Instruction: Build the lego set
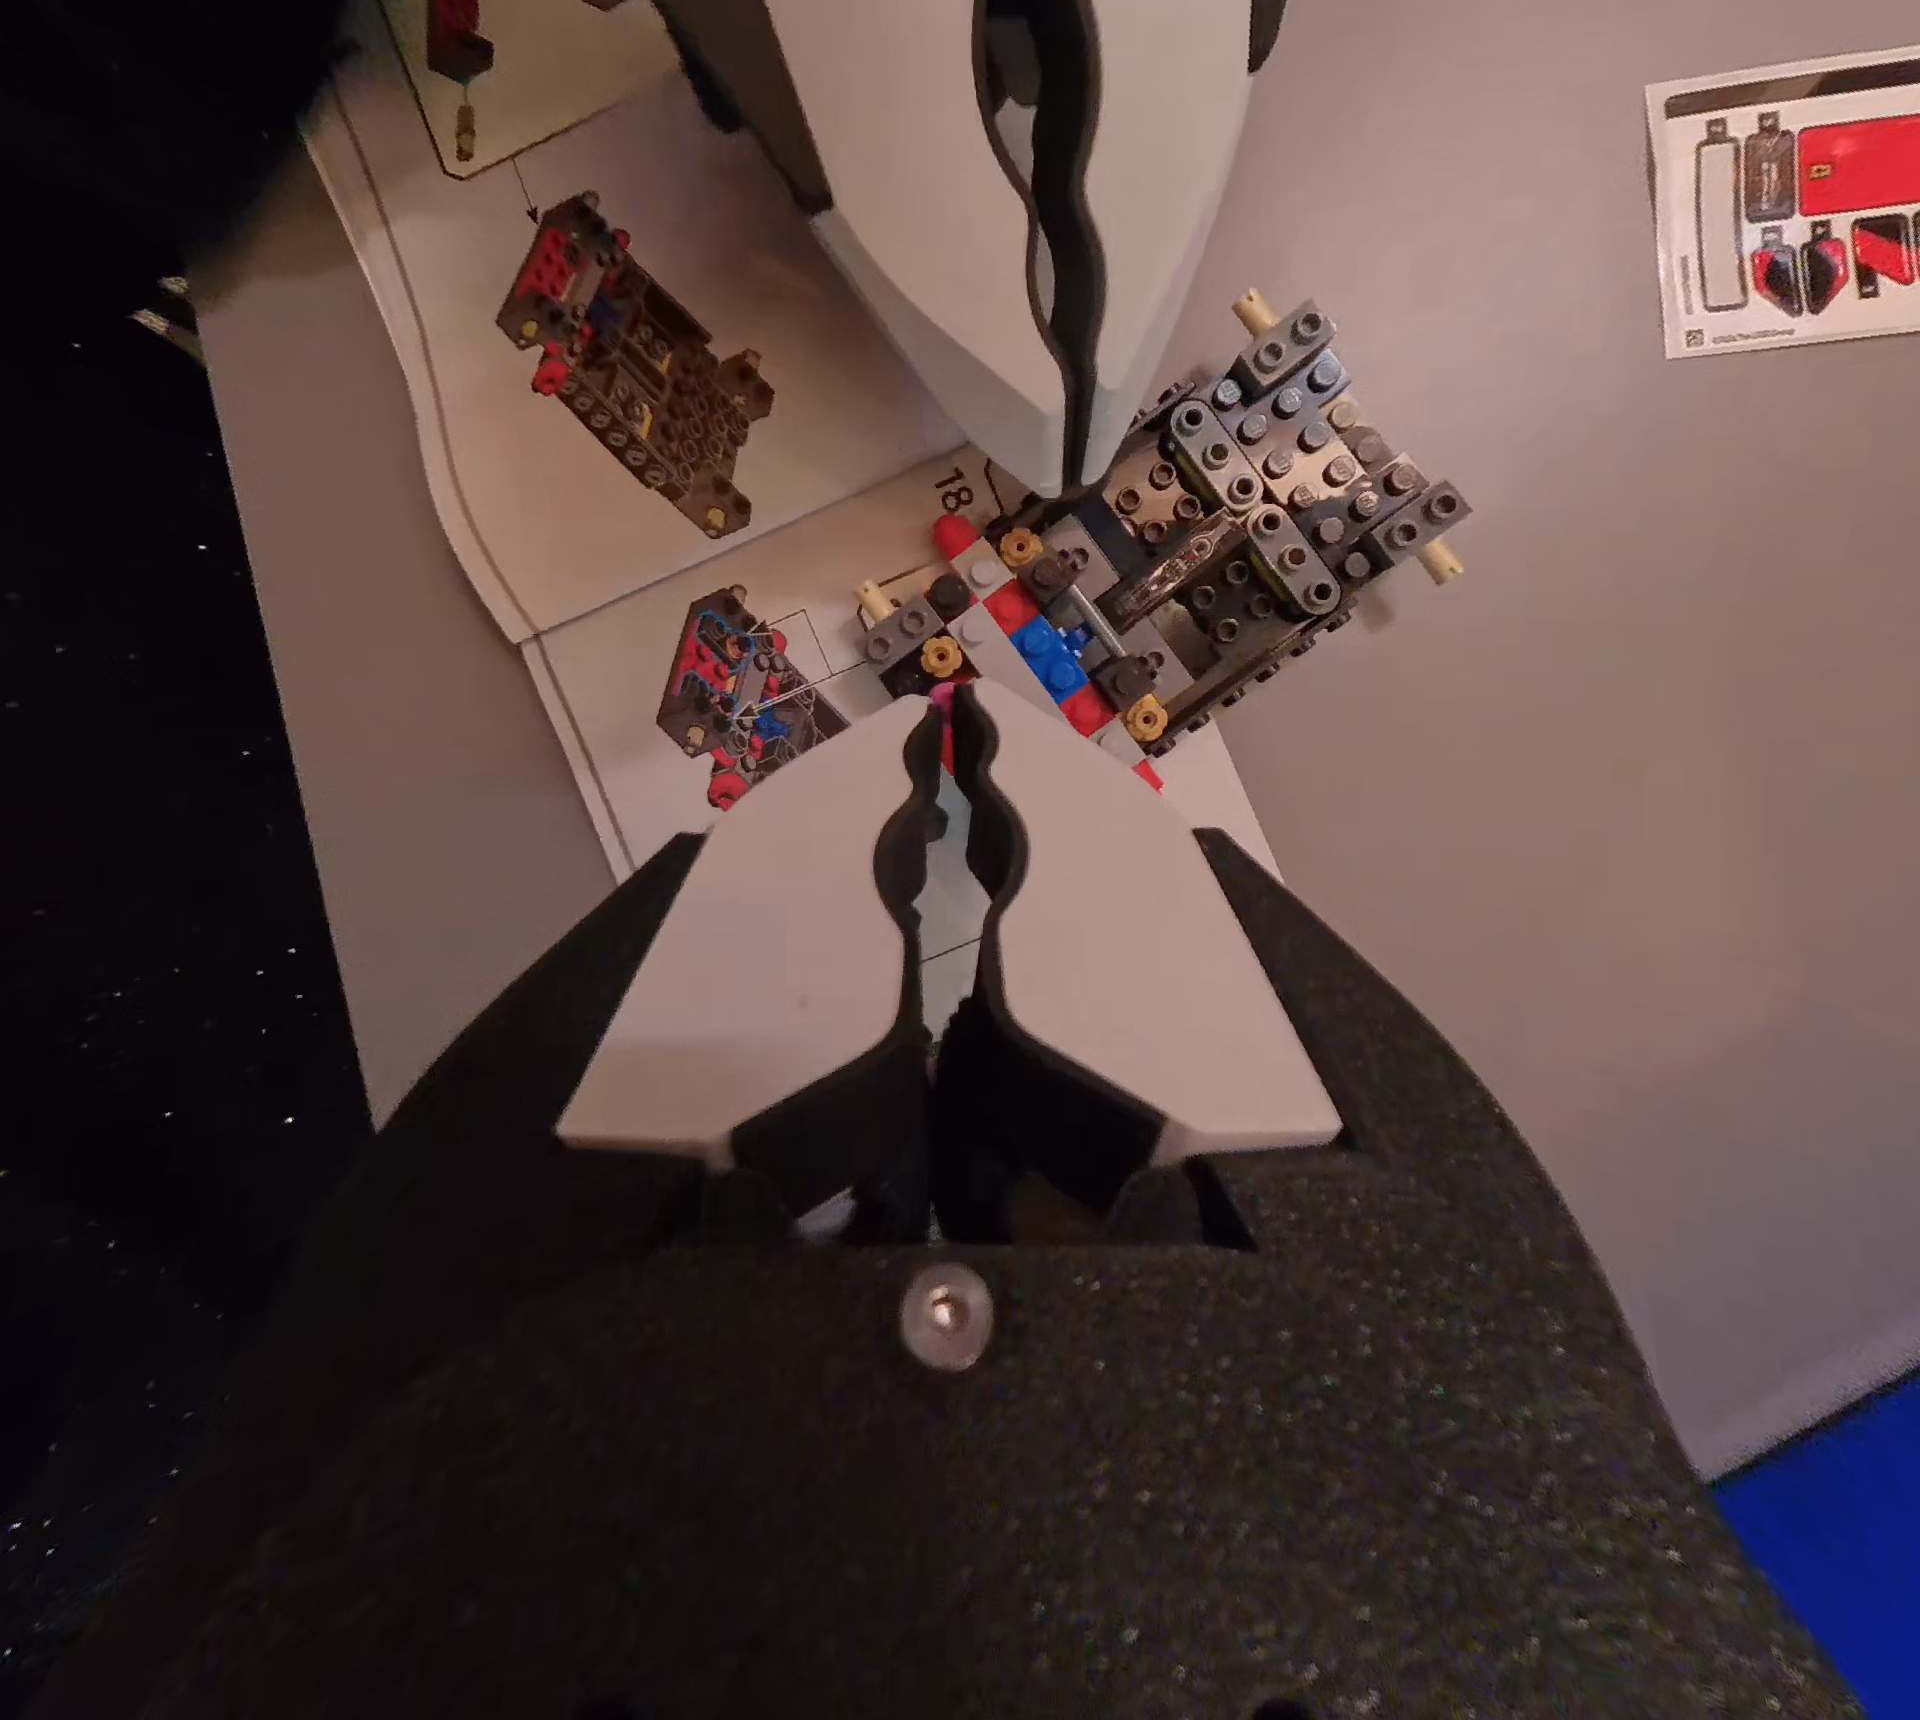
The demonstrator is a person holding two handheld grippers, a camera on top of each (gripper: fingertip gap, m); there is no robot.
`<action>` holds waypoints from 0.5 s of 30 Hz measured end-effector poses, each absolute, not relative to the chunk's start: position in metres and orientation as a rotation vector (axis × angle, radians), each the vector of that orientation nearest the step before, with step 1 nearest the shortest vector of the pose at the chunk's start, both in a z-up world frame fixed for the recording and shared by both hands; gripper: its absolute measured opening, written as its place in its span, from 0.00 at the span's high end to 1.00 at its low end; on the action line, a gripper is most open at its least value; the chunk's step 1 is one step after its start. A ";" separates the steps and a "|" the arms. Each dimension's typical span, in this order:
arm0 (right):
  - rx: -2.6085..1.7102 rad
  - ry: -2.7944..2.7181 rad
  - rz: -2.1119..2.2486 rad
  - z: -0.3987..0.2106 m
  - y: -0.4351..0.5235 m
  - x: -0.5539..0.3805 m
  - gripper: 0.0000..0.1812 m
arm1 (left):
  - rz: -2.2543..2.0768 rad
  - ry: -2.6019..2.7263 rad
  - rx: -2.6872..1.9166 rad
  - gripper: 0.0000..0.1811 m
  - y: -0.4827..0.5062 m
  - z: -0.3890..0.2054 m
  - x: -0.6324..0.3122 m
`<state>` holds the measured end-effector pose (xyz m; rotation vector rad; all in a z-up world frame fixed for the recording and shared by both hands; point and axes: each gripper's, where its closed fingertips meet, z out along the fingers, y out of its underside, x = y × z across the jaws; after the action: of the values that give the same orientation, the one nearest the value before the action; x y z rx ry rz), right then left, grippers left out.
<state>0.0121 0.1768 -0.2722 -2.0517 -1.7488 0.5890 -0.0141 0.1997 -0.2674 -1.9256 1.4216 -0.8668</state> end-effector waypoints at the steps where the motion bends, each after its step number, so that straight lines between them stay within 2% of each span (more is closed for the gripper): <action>1: -2.052 -1.752 0.583 -0.273 0.177 0.012 0.99 | -0.872 1.421 -1.930 1.00 0.199 -0.268 -0.014; 15: -2.048 -1.840 0.436 -0.278 0.179 0.011 0.99 | -0.912 1.456 -1.957 1.00 0.192 -0.275 -0.013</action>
<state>0.0114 0.1793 -0.2778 -2.0478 -1.8398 0.4361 -0.0129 0.1921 -0.2752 -1.9572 1.4557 -0.9115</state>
